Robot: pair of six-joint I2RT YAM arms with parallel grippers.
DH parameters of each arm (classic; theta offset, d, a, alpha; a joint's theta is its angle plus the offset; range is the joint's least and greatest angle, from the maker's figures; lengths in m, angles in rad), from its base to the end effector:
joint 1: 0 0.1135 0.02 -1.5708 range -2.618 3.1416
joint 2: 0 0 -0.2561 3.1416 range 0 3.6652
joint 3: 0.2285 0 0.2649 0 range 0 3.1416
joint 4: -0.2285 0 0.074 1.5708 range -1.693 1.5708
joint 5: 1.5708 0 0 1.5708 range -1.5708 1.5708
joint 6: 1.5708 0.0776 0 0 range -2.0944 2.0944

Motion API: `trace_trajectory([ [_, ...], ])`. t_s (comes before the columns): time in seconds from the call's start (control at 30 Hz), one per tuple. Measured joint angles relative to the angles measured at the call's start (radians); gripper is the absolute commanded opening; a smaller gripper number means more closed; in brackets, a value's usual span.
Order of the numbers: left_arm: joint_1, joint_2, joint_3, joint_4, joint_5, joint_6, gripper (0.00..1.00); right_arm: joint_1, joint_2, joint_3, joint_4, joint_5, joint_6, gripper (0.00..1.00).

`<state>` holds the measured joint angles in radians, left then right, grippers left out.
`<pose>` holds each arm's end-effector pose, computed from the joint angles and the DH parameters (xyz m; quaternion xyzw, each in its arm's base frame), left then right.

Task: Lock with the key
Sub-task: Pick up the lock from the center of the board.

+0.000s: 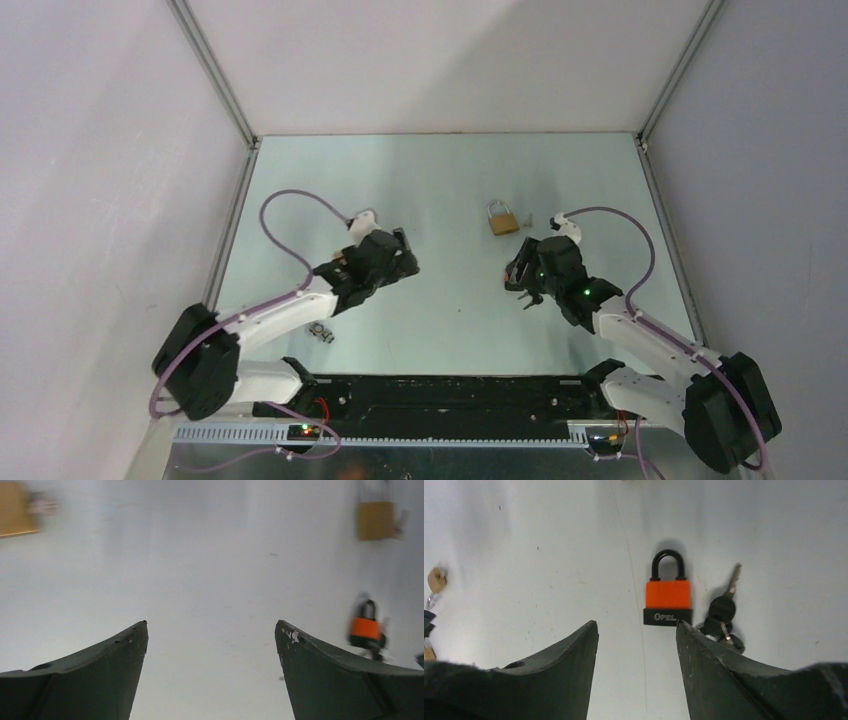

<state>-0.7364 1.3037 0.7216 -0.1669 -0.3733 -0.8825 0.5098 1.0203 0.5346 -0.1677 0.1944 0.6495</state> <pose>0.2472 -0.1859 0.1692 -0.1397 0.8930 -0.1668 0.3939 0.2355 0.1145 0.1731 0.1052 0.8872 0.1686 0.4164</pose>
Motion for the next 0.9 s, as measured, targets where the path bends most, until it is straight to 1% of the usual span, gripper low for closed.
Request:
trace_trajectory([
  [0.1, 0.039, -0.092, -0.058, -0.116, -0.070, -0.013, 1.00, 0.039, 0.045, 0.006, 0.008, 0.000, 0.013, 0.61],
  [0.2, 0.128, -0.185, -0.136, -0.203, -0.121, -0.029, 1.00, 0.060, 0.075, 0.014, 0.013, -0.001, 0.023, 0.61],
  [0.37, 0.273, -0.346, -0.251, -0.310, -0.159, -0.043, 1.00, 0.080, 0.095, 0.016, 0.027, -0.003, 0.037, 0.61],
  [0.5, 0.399, -0.422, -0.296, -0.362, -0.175, -0.041, 1.00, 0.086, 0.125, 0.017, 0.042, -0.017, 0.043, 0.61],
  [0.67, 0.528, -0.431, -0.299, -0.384, -0.167, -0.034, 1.00, 0.086, 0.171, 0.018, 0.064, -0.039, 0.050, 0.60],
  [0.77, 0.593, -0.410, -0.299, -0.388, -0.154, -0.034, 0.95, 0.085, 0.185, 0.018, 0.076, -0.052, 0.051, 0.60],
  [0.9, 0.624, -0.354, -0.299, -0.394, -0.129, -0.034, 0.88, 0.072, 0.190, 0.018, 0.084, -0.069, 0.051, 0.60],
])
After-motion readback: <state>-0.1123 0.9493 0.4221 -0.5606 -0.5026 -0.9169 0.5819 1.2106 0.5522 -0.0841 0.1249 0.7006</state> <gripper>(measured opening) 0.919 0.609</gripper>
